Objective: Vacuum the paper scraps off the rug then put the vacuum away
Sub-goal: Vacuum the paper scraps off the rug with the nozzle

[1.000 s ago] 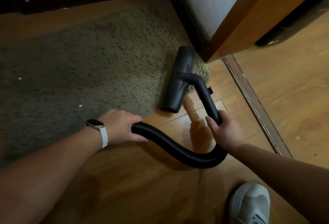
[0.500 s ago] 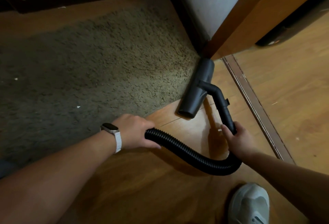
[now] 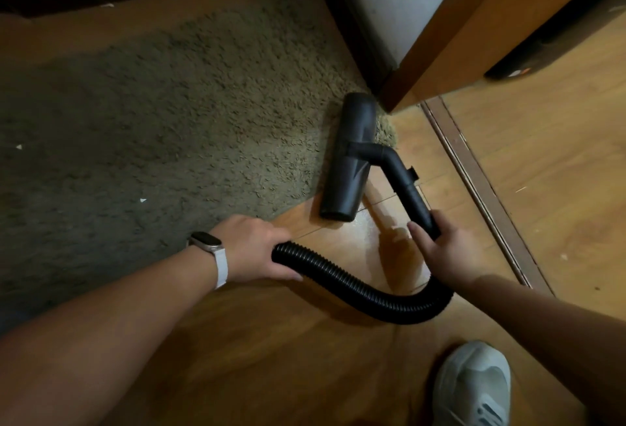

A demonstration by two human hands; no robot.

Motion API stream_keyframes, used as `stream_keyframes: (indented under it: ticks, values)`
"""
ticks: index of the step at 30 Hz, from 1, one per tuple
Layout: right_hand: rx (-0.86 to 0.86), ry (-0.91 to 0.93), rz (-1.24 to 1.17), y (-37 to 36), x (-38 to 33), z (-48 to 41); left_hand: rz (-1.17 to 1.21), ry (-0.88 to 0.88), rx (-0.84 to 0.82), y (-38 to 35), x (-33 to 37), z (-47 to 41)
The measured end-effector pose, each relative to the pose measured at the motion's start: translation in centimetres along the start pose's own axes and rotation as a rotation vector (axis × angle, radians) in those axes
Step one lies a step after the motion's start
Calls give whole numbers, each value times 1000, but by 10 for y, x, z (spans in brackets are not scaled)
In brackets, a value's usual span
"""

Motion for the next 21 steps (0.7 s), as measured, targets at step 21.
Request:
stream_keyframes:
  ticks: [21]
  values:
    - [-63,192,148,-18,-42,-16,-30,37,-31,9,-12,24]
Point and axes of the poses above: each hand's wrist, its own z-axis away from the middle knuckle, its own y-axis out of the back of the hand, x = y × z, the point moved 7 cm from there along -z, towards the middle knuckle, and after that the axes turned 3 degrees about -y, right-handed, at the moved point
